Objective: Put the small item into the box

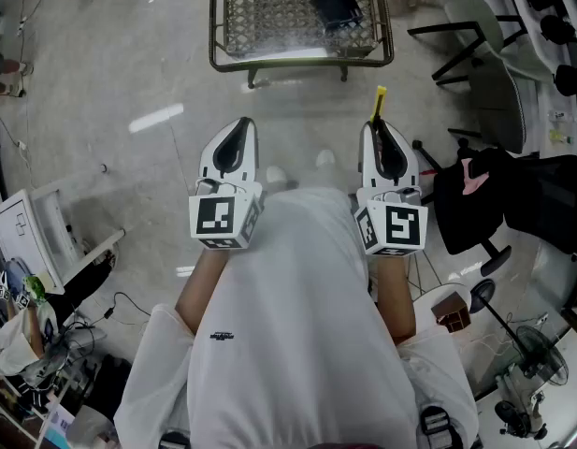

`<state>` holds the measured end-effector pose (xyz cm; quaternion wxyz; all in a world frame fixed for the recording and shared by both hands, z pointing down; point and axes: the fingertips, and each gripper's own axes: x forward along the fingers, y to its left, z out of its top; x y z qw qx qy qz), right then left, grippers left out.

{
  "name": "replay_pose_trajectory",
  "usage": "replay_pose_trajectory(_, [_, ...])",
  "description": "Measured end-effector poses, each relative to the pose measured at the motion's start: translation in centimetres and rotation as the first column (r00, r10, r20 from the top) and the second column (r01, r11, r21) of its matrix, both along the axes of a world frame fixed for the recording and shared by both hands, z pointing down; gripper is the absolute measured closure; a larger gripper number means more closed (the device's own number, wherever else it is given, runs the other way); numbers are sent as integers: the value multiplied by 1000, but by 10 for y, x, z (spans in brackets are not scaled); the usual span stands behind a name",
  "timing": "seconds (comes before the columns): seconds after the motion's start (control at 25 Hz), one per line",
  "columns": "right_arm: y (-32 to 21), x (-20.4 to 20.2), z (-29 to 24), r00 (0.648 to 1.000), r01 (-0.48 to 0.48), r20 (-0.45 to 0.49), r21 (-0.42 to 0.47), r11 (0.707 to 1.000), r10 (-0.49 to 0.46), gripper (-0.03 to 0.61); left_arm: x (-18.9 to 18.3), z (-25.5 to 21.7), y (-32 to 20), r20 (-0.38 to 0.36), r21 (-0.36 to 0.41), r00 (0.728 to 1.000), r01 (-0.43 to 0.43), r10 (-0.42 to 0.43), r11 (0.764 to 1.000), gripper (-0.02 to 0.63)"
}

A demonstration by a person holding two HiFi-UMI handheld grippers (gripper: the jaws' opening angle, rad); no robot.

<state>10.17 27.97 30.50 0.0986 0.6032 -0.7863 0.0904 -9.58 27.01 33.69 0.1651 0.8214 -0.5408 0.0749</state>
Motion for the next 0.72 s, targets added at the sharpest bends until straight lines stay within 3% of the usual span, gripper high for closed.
replay_pose_trajectory(0.32, [44, 29, -7, 1000, -5, 14, 0, 1000, 5, 525, 40, -15, 53, 6, -34, 998, -55, 55, 998, 604])
replay_pose_trajectory(0.48, [41, 42, -10, 998, 25, 53, -16, 1000, -24, 525, 52, -32, 52, 19, -11, 999, -29, 29, 1000, 604])
replay_pose_trajectory(0.72, [27, 65, -24, 993, 78, 89, 35, 996, -81, 525, 68, -41, 47, 23, 1, 999, 41, -41, 999, 604])
